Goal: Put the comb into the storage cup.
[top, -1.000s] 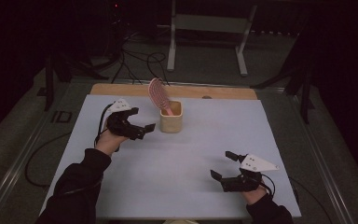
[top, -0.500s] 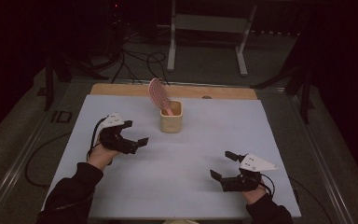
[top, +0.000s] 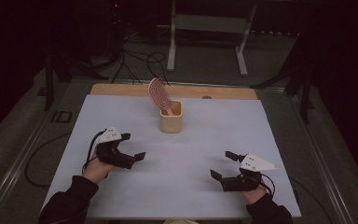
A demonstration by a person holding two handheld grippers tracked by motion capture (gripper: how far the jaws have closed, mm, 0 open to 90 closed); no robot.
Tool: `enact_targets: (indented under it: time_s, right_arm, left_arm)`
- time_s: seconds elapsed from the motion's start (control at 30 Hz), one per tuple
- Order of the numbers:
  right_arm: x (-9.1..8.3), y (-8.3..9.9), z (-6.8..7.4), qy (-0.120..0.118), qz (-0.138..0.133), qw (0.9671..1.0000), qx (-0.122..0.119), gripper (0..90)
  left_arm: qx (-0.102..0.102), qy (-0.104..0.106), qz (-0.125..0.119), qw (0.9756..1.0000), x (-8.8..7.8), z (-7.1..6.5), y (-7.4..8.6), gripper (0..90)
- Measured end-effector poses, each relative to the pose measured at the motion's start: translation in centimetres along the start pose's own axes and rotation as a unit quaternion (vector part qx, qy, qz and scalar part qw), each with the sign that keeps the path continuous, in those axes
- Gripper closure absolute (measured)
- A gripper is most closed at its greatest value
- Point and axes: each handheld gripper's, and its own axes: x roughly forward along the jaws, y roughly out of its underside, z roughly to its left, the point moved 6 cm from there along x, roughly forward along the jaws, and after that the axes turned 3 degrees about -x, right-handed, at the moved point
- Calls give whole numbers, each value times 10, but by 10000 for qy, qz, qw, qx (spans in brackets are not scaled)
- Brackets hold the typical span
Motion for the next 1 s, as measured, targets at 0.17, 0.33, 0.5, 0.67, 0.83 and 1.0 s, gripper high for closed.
enact_targets:
  time_s: [0.17, 0.33, 0.5, 0.67, 0.83, 1.0]
  right_arm:
    - [0, 0, 0, -11, 12, 10000, -22, 97]
    - [0, 0, 1, -42, -22, 10000, -35, 96]
    - [1, 1, 1, -58, -10, 10000, -36, 97]
    - [1, 1, 1, -61, -15, 10000, -29, 97]
    - [0, 1, 2, -50, 1, 10000, -34, 97]
    - [-1, 2, 2, -91, -9, 9999, -46, 96]
  left_arm:
    - [-63, 11, 15, 10000, -5, -2, 15, 2]
    - [-111, 37, 40, 9999, -11, -6, 28, 2]
    - [-148, 28, 8, 9999, -20, -11, 39, 2]
    - [-172, 11, 79, 9998, -29, -13, 51, 2]
    - [-125, -63, 200, 9997, -35, -14, 60, 2]
    - [-122, -148, 305, 9994, -40, -13, 67, 2]
